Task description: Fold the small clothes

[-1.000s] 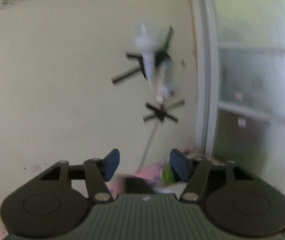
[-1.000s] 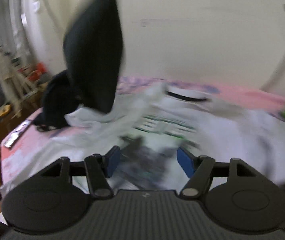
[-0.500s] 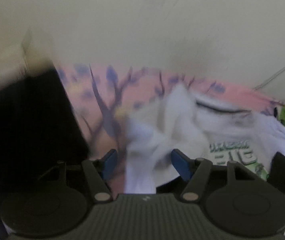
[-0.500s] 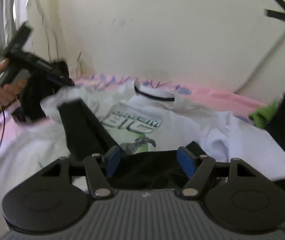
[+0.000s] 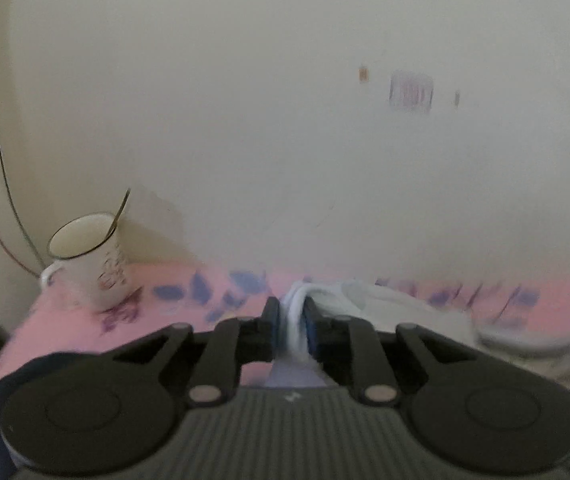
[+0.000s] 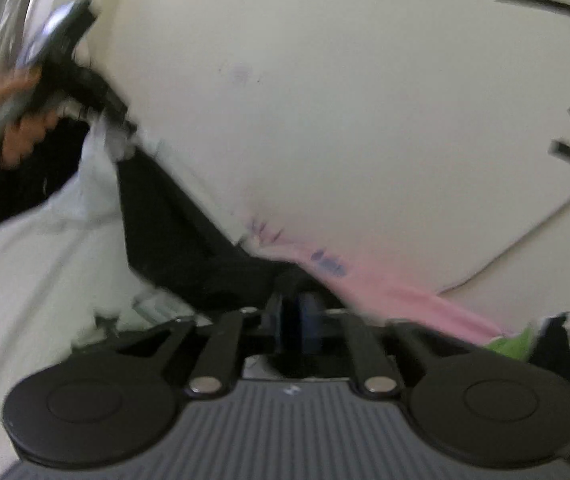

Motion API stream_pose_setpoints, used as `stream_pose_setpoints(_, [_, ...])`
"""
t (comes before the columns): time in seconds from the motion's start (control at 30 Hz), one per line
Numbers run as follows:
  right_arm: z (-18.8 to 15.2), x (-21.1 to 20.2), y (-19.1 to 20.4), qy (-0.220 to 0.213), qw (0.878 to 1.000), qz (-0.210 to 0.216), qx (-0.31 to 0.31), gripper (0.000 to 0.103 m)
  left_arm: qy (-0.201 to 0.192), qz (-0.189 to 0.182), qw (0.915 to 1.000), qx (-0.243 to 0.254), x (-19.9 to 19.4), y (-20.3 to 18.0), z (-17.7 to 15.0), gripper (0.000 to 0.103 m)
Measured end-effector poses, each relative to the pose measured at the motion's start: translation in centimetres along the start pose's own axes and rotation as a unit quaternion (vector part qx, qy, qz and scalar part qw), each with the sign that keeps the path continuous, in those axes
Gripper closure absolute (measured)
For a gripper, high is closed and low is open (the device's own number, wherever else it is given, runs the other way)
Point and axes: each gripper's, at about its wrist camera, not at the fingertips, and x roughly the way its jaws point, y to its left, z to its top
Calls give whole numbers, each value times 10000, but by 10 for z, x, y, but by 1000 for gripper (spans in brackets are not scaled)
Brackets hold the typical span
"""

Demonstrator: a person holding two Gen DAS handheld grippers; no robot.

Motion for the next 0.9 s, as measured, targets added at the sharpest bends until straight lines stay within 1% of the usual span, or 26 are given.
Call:
stream_pose_setpoints(0.03, [-5, 11, 2, 326, 9994, 117, -68, 47, 59, 0, 10000, 55, -2, 0, -6, 85])
stream_pose_setpoints(0.07, [-11, 15, 1, 447, 9986, 277, -27, 60, 74, -66, 9999, 30, -8, 4, -13, 80])
stream_pose_setpoints(0.1, [-16, 14, -2, 508, 9980, 370, 72, 63, 90, -135, 9999, -10, -14, 7, -19, 69])
stream_pose_setpoints(0.13, [-18, 11, -7, 492, 9977, 434, 196, 62, 76, -238, 9997, -23, -22, 10, -25, 68])
stream_pose_setpoints(0.2, [-19, -3, -20, 265, 9977, 428, 460, 54, -8, -319, 9995, -40, -36, 15, -31, 68])
stream_pose_setpoints(0.27, [-15, -13, -39, 65, 9968, 252, 757, 50, -29, -441, 9990, -33, -44, 15, -35, 67])
stream_pose_setpoints(0.33, [-7, -10, -59, 18, 9927, 138, 1197, 48, 10, -513, 9987, -67, -43, 10, -39, 66])
stream_pose_setpoints(0.4, [-5, 4, -81, 82, 9848, 174, 1728, 45, 68, -635, 9978, -196, -39, 3, -42, 65])
stream_pose_setpoints(0.47, [-8, 26, -100, 327, 9712, 381, 2330, 46, 59, -789, 9965, -256, -44, 2, -48, 65])
stream_pose_setpoints(0.5, [-11, 39, -105, 483, 9635, 525, 2581, 46, 49, -804, 9964, -245, -46, 1, -51, 65])
stream_pose_setpoints(0.53, [-12, 51, -106, 695, 9583, 586, 2708, 53, 50, -796, 9966, -212, -47, 1, -53, 65])
stream_pose_setpoints(0.57, [-13, 60, -103, 897, 9565, 516, 2728, 99, 72, -773, 9968, -183, -48, 1, -55, 65])
stream_pose_setpoints(0.6, [-12, 65, -100, 1040, 9555, 457, 2723, 103, 105, -734, 9971, -151, -49, 1, -56, 65])
stream_pose_setpoints(0.63, [-9, 58, -98, 895, 9572, 354, 2729, 103, 115, -687, 9975, -112, -50, 3, -57, 65])
stream_pose_setpoints(0.7, [1, 26, -103, 205, 9631, 264, 2671, 103, 76, -599, 9982, -9, -52, 5, -59, 65])
stream_pose_setpoints(0.73, [3, 7, -108, -195, 9628, 144, 2691, 103, 63, -554, 9984, 20, -52, 6, -58, 65])
stream_pose_setpoints(0.77, [3, -15, -113, -564, 9632, -72, 2625, 103, 55, -547, 9985, 34, -51, 6, -59, 65])
stream_pose_setpoints(0.8, [0, -32, -117, -788, 9637, -246, 2539, 103, 63, -572, 9983, 43, -49, 5, -58, 65])
stream_pose_setpoints(0.83, [-5, -44, -121, -831, 9637, -413, 2502, 103, 98, -615, 9980, 76, -46, 2, -58, 64])
stream_pose_setpoints(0.87, [-9, -47, -124, -691, 9643, -533, 2499, 103, 134, -638, 9978, 145, -43, -1, -59, 62])
stream_pose_setpoints(0.9, [-15, -46, -125, -407, 9658, -636, 2479, 103, 177, -632, 9975, 254, -39, -8, -61, 57])
